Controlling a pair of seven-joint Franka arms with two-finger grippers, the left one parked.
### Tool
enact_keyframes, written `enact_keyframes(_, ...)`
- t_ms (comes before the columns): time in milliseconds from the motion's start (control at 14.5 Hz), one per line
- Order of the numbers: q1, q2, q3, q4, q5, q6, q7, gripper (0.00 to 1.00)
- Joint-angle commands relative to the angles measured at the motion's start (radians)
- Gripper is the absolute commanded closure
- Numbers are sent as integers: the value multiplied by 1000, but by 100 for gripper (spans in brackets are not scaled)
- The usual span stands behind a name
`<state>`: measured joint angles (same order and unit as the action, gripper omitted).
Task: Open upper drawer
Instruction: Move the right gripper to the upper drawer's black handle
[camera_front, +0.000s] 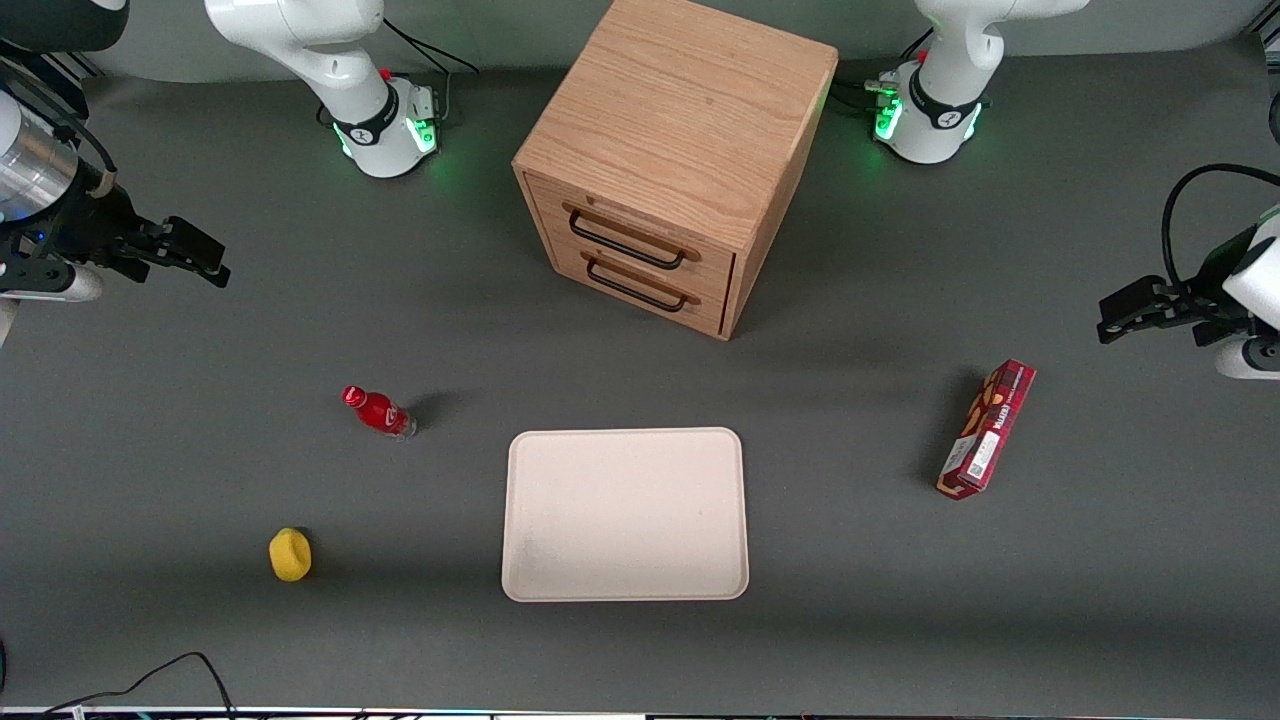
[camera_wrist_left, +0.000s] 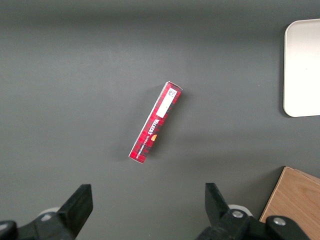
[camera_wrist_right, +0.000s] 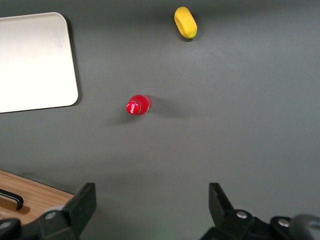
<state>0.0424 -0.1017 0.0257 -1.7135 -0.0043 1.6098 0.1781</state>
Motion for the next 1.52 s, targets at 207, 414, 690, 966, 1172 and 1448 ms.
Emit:
enact_keyframes(207, 8, 8, -13, 32, -20, -24, -5, 0)
enact_keyframes(414, 5, 14, -20, 55, -17, -37, -5, 0)
enact_keyframes(690, 19, 19, -6, 117, 12, -181, -12, 0)
enact_keyframes(966, 31, 20, 139, 163, 151, -202, -58, 0)
enact_keyframes(1172, 30, 112, 295, 233, 184, -189, -75, 0)
enact_keyframes(1448, 31, 241, 417, 290, 247, -170, -477, 0)
